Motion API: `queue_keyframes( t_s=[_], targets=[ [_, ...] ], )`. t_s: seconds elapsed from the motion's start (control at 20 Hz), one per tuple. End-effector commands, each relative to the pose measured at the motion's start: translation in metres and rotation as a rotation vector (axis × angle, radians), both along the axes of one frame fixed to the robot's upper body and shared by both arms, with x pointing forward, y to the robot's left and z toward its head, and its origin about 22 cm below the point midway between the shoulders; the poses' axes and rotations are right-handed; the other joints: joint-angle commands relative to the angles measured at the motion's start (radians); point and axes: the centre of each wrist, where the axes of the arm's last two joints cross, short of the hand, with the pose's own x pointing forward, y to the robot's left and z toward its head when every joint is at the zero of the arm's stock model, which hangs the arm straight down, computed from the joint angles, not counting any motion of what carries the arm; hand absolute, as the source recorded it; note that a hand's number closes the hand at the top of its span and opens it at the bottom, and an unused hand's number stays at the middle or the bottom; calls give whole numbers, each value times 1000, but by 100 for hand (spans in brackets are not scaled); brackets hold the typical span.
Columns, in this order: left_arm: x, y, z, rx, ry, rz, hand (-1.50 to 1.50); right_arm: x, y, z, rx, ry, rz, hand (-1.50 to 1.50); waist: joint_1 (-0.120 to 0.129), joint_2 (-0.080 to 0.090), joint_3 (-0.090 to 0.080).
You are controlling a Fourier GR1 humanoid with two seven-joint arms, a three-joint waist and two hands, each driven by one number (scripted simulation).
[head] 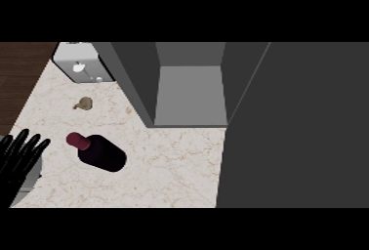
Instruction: Pick up the wine, place it into the cabinet and close the cabinet
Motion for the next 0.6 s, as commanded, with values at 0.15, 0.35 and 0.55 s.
queue_keyframes(
  t_s=[0.15, 0.35, 0.55],
  targets=[
    [10, -4, -43, -31, 13, -23, -150, -24, -2, 11, 68, -41, 53, -150, -1, 0, 0],
    [23, 13, -33, 8, 12, -38, -150, -24, -1, 11, 56, -42, 42, -150, 0, 1, 0],
    [30, -7, -63, -2, 37, -76, -150, -29, 10, 13, 53, -34, 64, -150, -7, 0, -2]
  ],
)
